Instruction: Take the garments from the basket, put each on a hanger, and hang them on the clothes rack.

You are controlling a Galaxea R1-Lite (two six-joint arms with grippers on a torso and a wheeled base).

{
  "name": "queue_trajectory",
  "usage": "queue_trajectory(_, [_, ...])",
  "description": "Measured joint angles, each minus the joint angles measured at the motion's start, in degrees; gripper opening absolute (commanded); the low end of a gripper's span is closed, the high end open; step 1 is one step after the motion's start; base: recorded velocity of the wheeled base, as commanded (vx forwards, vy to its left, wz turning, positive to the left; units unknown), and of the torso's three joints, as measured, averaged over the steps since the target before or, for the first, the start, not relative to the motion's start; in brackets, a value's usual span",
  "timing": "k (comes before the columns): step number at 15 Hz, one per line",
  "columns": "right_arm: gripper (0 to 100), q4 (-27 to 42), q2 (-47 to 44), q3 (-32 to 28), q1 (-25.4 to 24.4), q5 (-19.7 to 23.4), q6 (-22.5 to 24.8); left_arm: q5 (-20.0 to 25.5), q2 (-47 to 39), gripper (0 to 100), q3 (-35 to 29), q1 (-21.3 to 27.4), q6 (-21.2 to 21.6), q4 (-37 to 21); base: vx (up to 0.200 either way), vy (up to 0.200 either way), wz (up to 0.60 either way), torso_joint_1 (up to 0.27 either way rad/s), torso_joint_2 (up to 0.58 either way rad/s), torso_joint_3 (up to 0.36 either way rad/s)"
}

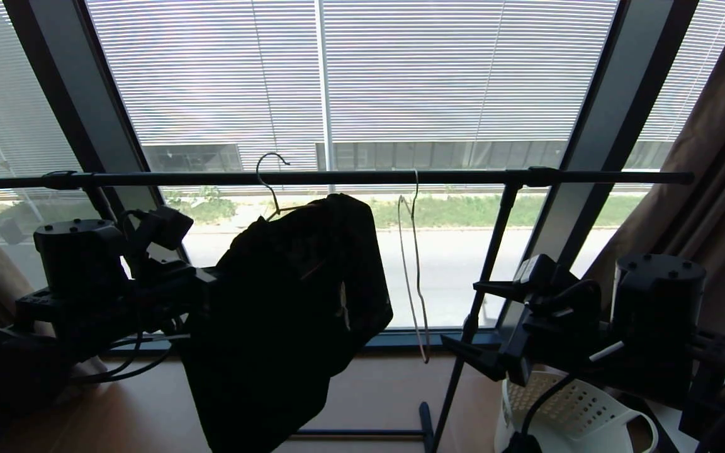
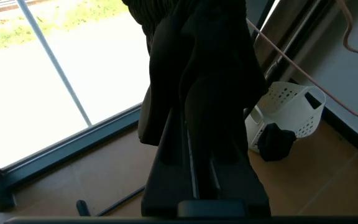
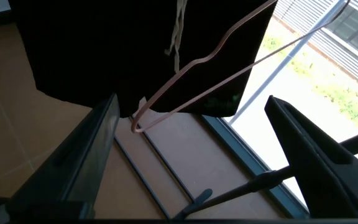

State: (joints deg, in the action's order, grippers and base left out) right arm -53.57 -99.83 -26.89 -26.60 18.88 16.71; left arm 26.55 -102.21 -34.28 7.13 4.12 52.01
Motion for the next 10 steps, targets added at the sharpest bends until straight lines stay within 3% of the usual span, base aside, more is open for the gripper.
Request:
queue_trajectory(4, [100,0.0,-0.1,0.0,0.0,0.0,0.0,-1.9,-1.8,0,-1.0,0.0,-3.3,2.7,0.000,0.000,0.00,0.000,0.00,0.000])
queue_trajectory(10, [100,0.0,-0.1,0.0,0.0,0.0,0.0,-2.0,-3.7,0,-1.5,0.0,-3.5,2.8,0.000,0.000,0.00,0.000,0.00,0.000])
